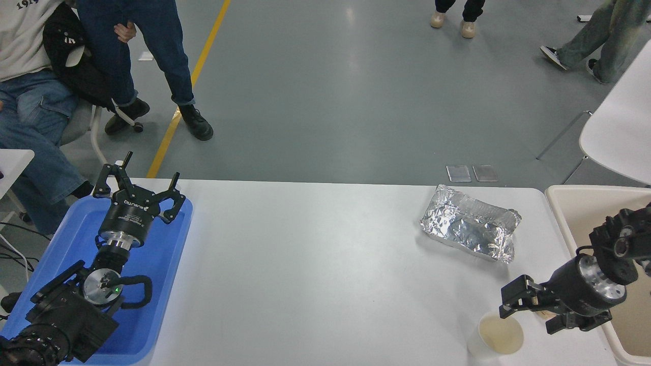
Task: Pick up paper cup place in dustbin
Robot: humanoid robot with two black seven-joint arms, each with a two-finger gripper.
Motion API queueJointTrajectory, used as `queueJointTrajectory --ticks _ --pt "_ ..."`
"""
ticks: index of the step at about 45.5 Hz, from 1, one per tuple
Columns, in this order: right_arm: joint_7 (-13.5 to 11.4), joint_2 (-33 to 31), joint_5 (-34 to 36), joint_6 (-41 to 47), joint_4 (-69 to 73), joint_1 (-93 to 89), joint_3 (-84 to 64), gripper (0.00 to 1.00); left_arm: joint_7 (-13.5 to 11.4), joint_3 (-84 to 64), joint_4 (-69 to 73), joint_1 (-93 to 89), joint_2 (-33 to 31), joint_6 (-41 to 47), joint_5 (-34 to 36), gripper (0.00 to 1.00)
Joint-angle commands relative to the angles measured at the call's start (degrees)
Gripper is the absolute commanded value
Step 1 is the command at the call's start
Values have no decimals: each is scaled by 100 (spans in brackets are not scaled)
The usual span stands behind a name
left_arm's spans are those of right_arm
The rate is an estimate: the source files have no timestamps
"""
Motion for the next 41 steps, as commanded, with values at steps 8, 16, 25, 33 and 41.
queueJointTrajectory --ticks 8,16,25,33,41 --pt "-12 236 -227 -730 -32 -561 278 87 -2 0 0 0 0 0 1 100" --pt "-21 218 -245 -828 -23 -667 199 20 -2 0 0 0 0 0 1 100" --pt "-29 183 -113 -801 -32 -676 138 0 -2 0 0 0 0 0 1 100" --pt "-29 130 -113 -792 -23 -650 164 0 -2 0 0 0 0 0 1 100" --pt "-29 130 -104 -792 -23 -641 173 0 -2 0 0 0 -9 0 1 100"
